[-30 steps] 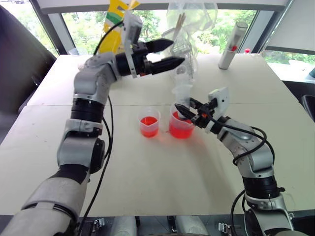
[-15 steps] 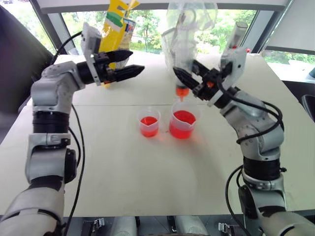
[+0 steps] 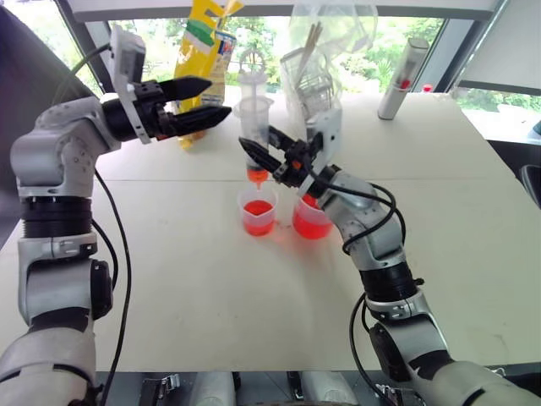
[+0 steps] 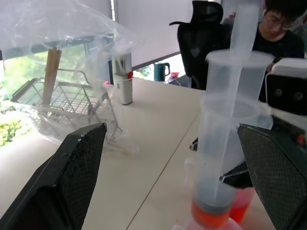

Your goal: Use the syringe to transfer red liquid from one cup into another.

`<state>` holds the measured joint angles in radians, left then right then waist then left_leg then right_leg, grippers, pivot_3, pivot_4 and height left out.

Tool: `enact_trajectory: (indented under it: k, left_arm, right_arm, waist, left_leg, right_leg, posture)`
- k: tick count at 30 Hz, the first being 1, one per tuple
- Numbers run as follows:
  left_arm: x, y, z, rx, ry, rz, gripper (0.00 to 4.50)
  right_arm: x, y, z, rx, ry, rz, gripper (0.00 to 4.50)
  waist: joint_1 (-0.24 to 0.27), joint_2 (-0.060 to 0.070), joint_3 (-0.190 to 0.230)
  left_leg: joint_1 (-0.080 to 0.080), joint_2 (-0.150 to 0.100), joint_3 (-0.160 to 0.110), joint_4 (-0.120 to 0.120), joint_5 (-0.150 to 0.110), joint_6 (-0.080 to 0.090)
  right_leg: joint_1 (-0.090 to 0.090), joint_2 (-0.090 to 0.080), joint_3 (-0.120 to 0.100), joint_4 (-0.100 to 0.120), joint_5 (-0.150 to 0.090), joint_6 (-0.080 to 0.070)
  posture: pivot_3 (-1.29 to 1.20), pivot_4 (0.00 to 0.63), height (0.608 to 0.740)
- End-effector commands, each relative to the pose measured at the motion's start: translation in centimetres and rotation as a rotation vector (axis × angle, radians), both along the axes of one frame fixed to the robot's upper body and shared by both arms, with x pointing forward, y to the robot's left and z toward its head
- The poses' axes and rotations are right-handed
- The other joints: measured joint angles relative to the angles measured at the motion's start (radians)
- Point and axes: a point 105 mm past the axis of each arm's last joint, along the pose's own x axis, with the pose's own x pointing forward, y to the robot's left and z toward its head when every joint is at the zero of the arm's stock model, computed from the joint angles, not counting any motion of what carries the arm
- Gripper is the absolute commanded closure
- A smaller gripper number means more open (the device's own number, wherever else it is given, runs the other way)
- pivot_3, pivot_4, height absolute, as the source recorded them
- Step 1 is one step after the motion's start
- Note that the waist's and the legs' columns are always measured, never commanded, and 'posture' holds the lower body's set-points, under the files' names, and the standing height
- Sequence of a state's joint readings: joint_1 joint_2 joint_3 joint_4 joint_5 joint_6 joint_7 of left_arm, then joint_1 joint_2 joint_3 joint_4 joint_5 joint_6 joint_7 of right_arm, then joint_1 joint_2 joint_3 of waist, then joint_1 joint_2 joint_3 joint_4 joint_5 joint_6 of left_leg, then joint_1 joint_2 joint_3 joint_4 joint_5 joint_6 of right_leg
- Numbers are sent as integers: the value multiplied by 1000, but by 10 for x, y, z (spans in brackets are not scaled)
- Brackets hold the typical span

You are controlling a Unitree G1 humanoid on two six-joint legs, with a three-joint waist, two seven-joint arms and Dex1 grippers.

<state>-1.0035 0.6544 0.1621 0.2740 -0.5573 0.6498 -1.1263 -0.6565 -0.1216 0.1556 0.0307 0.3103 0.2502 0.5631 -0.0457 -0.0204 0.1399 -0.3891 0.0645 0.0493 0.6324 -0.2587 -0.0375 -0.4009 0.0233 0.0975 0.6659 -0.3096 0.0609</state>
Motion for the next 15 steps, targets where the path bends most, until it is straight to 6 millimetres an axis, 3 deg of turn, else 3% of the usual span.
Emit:
enact_trajectory:
  k: [1, 8, 15]
  left_arm:
    - [-6, -7, 30, -51, -84, -33, 38]
    - [-6, -28, 33, -78, -81, -114, 38]
    - [-5, -32, 14, -1, -29, -130, 38]
  right_arm:
    - [-5, 5, 4, -1, -48, 21, 3096]
    - [-7, 6, -1, -13, -38, 22, 3096]
    - [-7, 4, -4, -19, -33, 13, 3096]
  waist:
    - [1, 0, 0]
    - [-4, 0, 0]
    - [-5, 0, 0]
  left_leg:
    - [0, 0, 0, 0, 0, 0]
    - [0, 0, 0, 0, 0, 0]
    - [0, 0, 0, 0, 0, 0]
  right_leg:
    - [0, 0, 0, 0, 0, 0]
    - [0, 0, 0, 1, 0, 0]
    - [-1, 1, 0, 1, 0, 0]
  posture:
    - [0, 150, 739]
    - [0, 150, 739]
    - [0, 150, 739]
